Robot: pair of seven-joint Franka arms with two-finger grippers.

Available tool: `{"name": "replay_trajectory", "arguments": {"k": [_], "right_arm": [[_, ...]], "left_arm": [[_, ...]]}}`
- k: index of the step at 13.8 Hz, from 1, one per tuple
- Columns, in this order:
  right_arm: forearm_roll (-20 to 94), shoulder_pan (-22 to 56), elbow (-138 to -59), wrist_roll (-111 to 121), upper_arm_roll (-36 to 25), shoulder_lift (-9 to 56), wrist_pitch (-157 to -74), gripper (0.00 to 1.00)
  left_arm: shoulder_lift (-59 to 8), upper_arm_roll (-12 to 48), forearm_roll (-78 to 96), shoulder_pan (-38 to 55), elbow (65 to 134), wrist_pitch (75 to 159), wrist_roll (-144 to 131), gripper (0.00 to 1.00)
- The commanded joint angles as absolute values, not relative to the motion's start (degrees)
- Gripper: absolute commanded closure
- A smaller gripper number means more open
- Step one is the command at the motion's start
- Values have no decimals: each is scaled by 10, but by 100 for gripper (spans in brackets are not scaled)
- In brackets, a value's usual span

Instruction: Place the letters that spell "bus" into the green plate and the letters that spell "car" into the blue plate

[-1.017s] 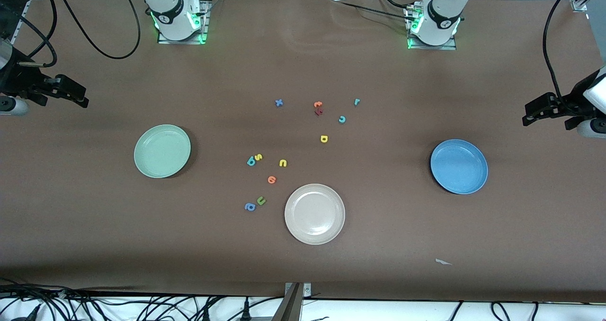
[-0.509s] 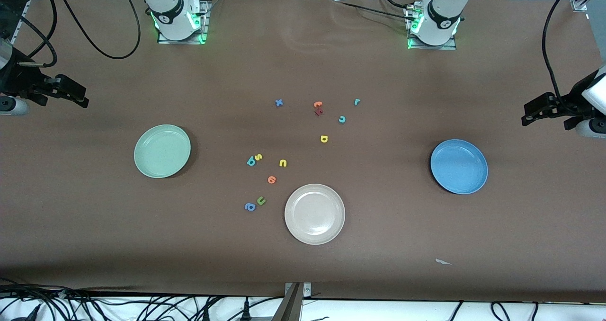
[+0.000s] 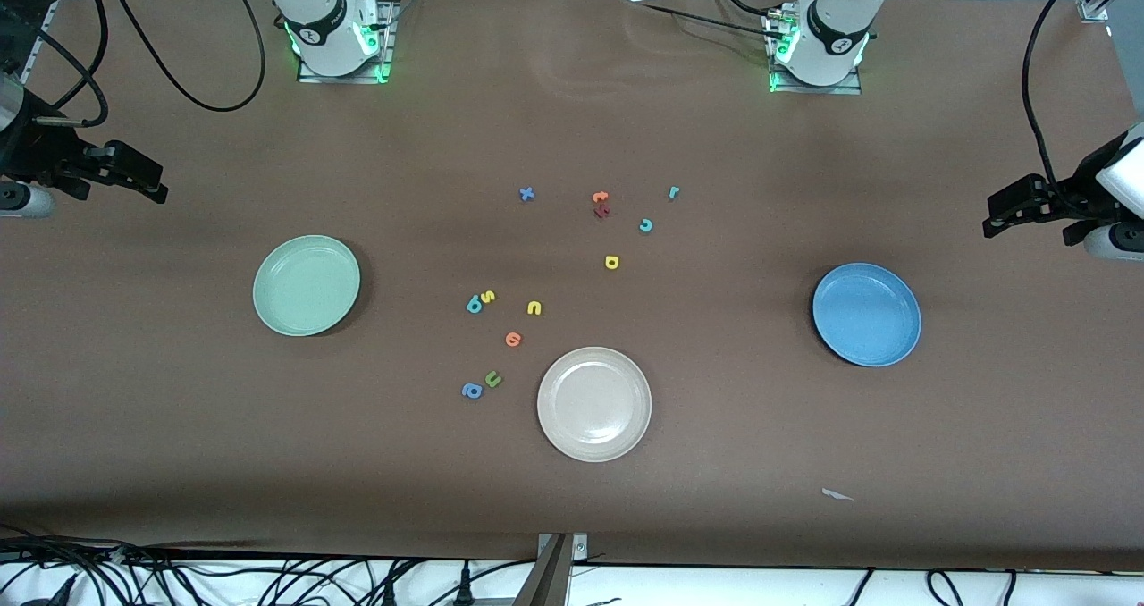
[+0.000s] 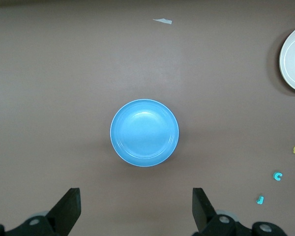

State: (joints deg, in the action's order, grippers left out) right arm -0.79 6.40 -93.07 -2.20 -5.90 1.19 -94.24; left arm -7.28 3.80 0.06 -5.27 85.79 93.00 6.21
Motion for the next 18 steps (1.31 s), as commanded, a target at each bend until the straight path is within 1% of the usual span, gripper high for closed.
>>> {"name": "replay_trajectory", "arguments": {"k": [1,3,6,10,12,15,18], "right_arm": [[-7,68,-919,-19,-59,17,-933,0],[-7,69,-919,-22,-58,18,-933,0],[-7,100,-920,-27,-55,38,-931,0],[-7,134,-918,-31,-50,83,-948,0],[-6,151,-918,-33,-48,122,-985,0],[-3,182,-918,-124,-47,169,-1038,0],[18,219,-918,-233,-48,231,-1111,0]], "left_arm": [[-70,40,-10,-51,860,934,60,0],[-71,40,-10,-50,860,934,60,0],[-73,40,-10,-49,860,933,60,0],[-131,48,-4,-13,861,935,31,0],[-161,69,-1,17,872,957,-25,0],[-200,98,0,68,892,1001,-146,0],[-206,108,5,129,950,1061,-228,0]]}}
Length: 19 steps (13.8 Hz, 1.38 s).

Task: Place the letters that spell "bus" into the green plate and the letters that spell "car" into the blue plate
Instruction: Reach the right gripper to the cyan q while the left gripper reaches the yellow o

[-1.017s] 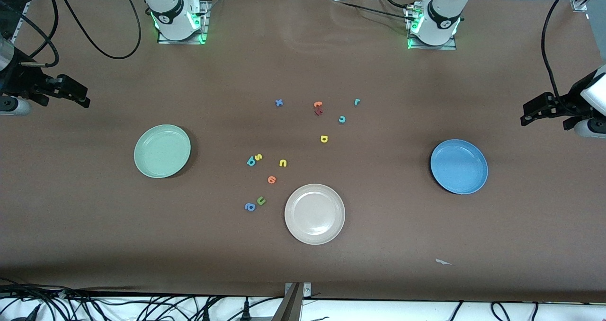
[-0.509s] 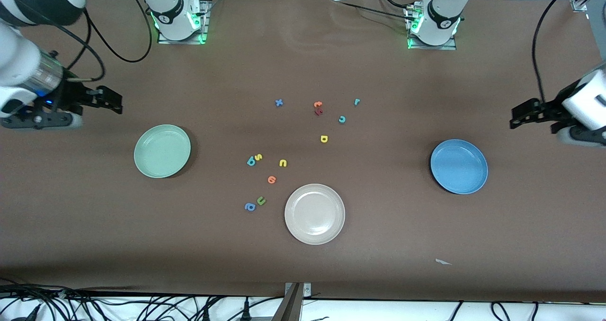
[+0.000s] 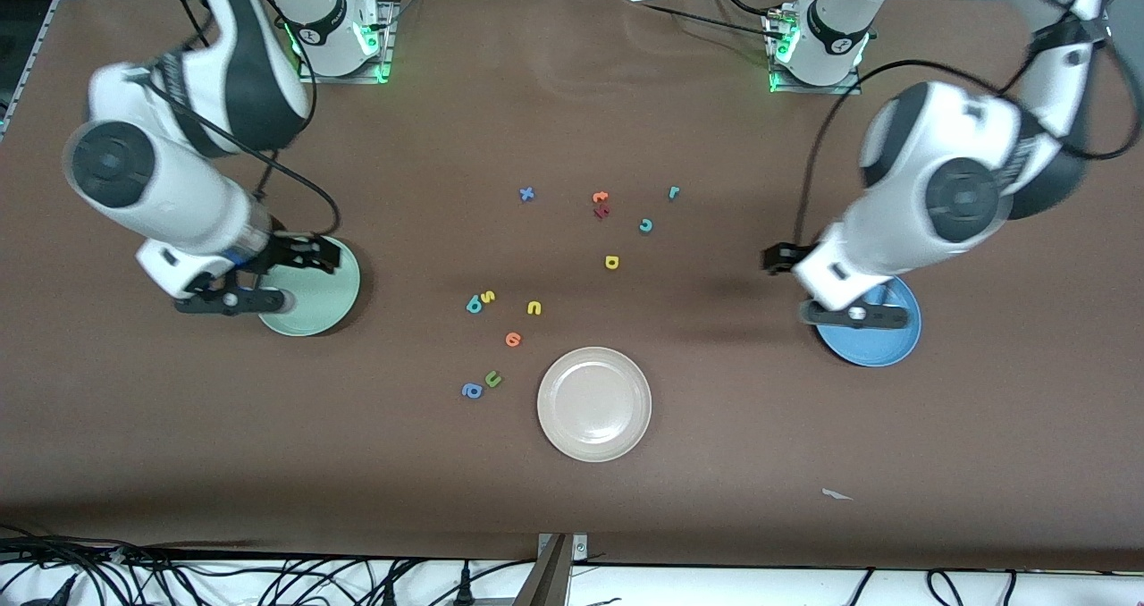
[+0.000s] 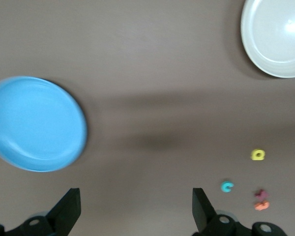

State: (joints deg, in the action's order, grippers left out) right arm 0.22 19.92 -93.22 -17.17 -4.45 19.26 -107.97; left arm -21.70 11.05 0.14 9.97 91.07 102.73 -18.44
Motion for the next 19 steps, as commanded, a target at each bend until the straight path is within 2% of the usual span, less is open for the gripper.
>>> {"name": "replay_trajectory", "arguments": {"k": [1,3,5,9,13,14,15,16,19], "right_arm": [[23,230,-918,-269,-48,251,-1138,0],[23,255,-917,-353,-48,292,-1189,0],[23,278,-906,-445,-48,337,-1243,0],[42,293,-882,-528,-47,395,-1274,1],[138,302,-879,-559,-47,416,-1276,18],[136,313,-879,-559,-47,425,-1276,24],[134,325,-879,-559,-49,434,-1277,34],[133,329,-880,-560,-49,438,-1285,39],[130,328,-894,-558,-51,439,-1288,40]], "left_arm": [[-207,114,12,153,975,1094,-259,0],[-206,119,13,204,1029,1176,-341,0],[-220,120,13,254,1048,1221,-400,0],[-244,119,12,308,1076,1298,-485,0],[-285,119,6,310,1085,1371,-502,0],[-300,118,6,312,1078,1383,-504,0],[-310,117,6,313,1070,1392,-510,0],[-322,116,4,313,1066,1401,-512,0],[-355,114,4,316,1064,1447,-513,1]]}}
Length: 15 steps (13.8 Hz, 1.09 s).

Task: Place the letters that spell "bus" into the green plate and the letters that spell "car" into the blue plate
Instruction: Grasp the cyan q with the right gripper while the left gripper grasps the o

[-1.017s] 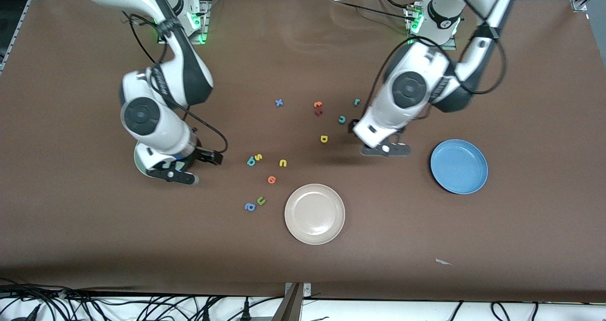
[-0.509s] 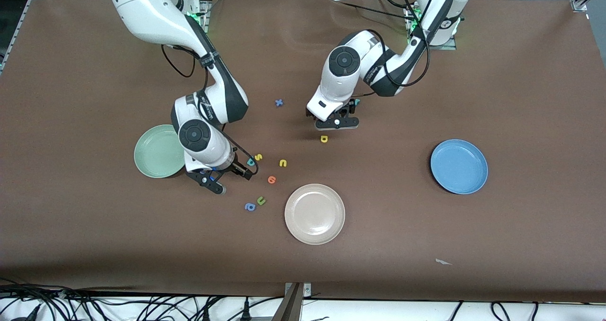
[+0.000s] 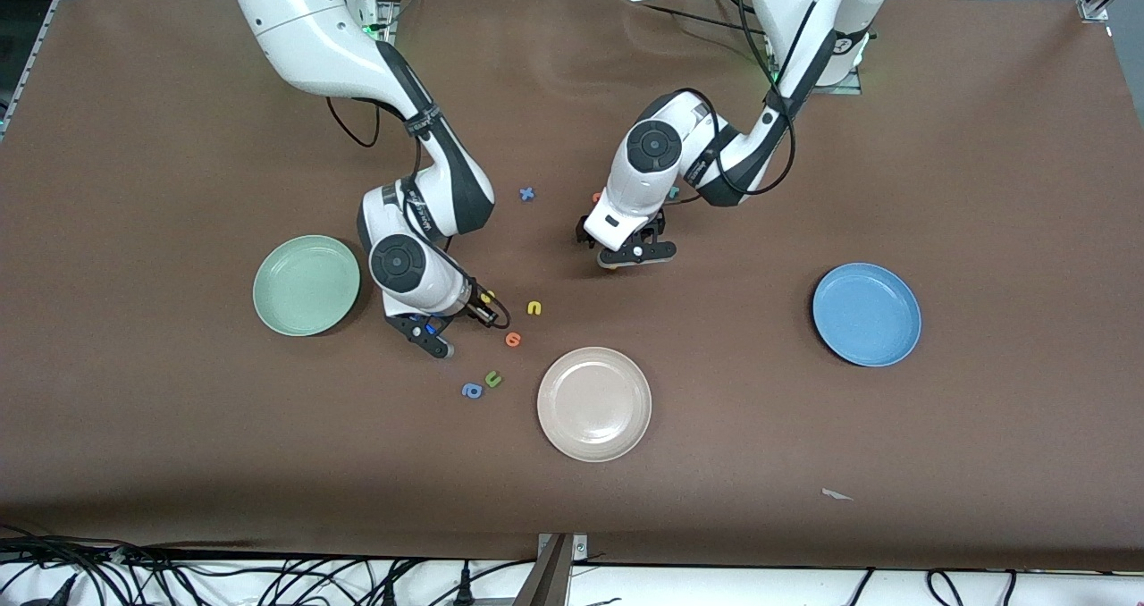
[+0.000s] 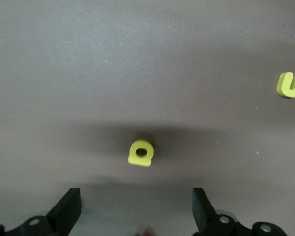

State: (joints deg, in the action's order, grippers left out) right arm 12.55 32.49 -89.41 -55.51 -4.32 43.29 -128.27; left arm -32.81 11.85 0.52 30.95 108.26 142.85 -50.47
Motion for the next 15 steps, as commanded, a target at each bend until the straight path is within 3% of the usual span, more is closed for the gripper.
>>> {"name": "replay_trajectory", "arguments": {"k": [1,4,6,7,10,12,15], "right_arm": [[127,328,-896,-557,-52,439,-1288,43],[110,328,-902,-557,-53,441,-1288,43],[110,330,-903,-557,-53,445,-1289,47],[109,330,-903,-557,-53,445,-1289,55],[102,332,-904,-555,-53,446,-1289,76],[100,331,-903,-552,-53,446,-1288,84],[86,327,-901,-522,-65,431,-1272,86]], "left_arm": [[-360,114,-3,316,1064,1447,-513,4],[-380,113,-29,320,1054,1448,-519,13],[-383,113,-30,321,1050,1448,-519,30],[-384,113,-31,321,1043,1448,-519,36],[-400,112,-32,323,1021,1448,-518,36],[-402,102,-45,323,1019,1447,-518,36],[-411,101,-68,323,1018,1447,-520,41]]}}
